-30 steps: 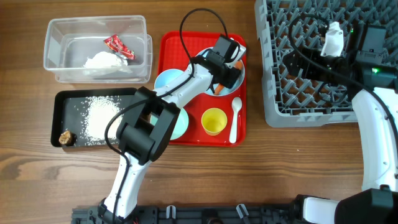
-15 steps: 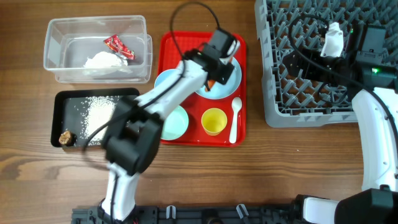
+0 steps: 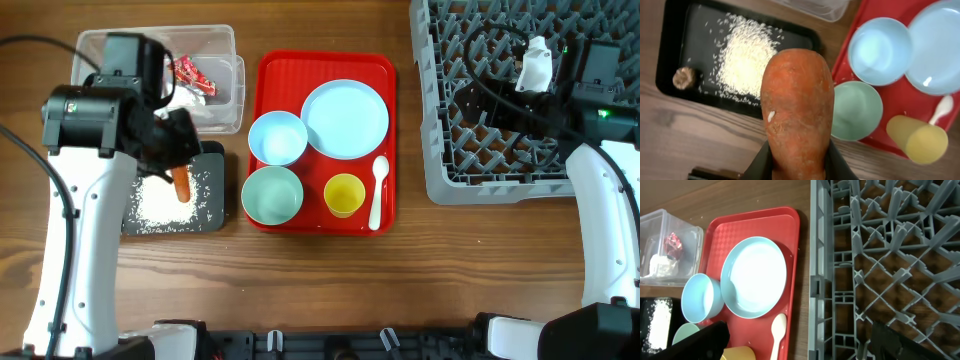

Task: Sort waste into correct bins and load items into the dishwasher rack
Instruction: 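Grasp the carrot from the plate and place it on the black tray, then grasp the light-blue plate edge with the right gripper and lift it, then insert the plate upright into the dishwasher rack with the right gripper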

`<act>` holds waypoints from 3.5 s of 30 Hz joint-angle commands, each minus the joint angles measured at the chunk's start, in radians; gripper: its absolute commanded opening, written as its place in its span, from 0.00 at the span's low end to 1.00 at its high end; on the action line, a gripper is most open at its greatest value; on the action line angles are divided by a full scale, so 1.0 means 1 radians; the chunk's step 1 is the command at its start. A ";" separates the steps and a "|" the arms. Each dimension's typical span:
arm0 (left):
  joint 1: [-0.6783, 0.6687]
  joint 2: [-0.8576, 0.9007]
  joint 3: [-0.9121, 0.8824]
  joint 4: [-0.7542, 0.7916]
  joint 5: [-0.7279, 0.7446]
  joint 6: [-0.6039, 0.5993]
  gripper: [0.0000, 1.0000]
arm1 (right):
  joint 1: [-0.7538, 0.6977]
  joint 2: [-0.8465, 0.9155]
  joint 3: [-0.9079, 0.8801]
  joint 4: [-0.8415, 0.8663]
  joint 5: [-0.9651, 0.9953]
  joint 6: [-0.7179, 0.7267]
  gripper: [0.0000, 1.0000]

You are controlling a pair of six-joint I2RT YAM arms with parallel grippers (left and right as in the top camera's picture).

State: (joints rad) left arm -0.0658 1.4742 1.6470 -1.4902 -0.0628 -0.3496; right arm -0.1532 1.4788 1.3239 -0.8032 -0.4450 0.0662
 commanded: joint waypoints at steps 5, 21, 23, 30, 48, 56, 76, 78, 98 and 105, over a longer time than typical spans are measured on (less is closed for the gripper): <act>0.185 -0.002 -0.433 0.248 0.026 -0.135 0.04 | 0.000 -0.013 0.011 0.002 0.002 -0.013 0.94; 0.227 0.032 -0.798 0.864 0.040 -0.344 0.39 | 0.000 -0.013 0.011 0.003 -0.002 -0.010 0.94; 0.227 0.032 -0.798 0.865 0.040 -0.344 0.41 | 0.000 -0.013 0.011 0.002 -0.002 -0.010 0.94; 0.227 0.009 -0.707 0.815 0.159 -0.269 0.70 | 0.001 -0.013 0.011 0.017 -0.037 -0.014 0.94; -0.050 -0.157 -0.431 0.713 -0.071 -0.047 1.00 | 0.470 0.408 0.011 0.322 0.388 0.259 0.76; -0.050 -0.157 -0.431 0.706 -0.092 -0.055 1.00 | 0.473 0.539 0.011 0.348 0.392 0.277 0.75; -0.050 -0.157 -0.431 0.658 -0.092 -0.055 1.00 | 0.473 0.606 0.017 0.546 0.520 0.247 0.04; -0.050 -0.157 -0.431 0.658 -0.092 -0.055 1.00 | 0.473 0.582 0.029 0.555 0.520 0.224 0.04; -0.050 -0.157 -0.431 0.658 -0.092 -0.055 1.00 | -0.038 0.146 0.039 1.009 1.118 -0.790 0.04; -0.050 -0.157 -0.431 0.658 -0.092 -0.055 1.00 | -0.180 0.366 0.039 1.210 1.092 -0.904 0.05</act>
State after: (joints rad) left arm -0.1158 1.3128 1.2129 -0.8337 -0.1383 -0.3985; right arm -0.3180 1.7870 1.3502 0.3828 0.6590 -0.8005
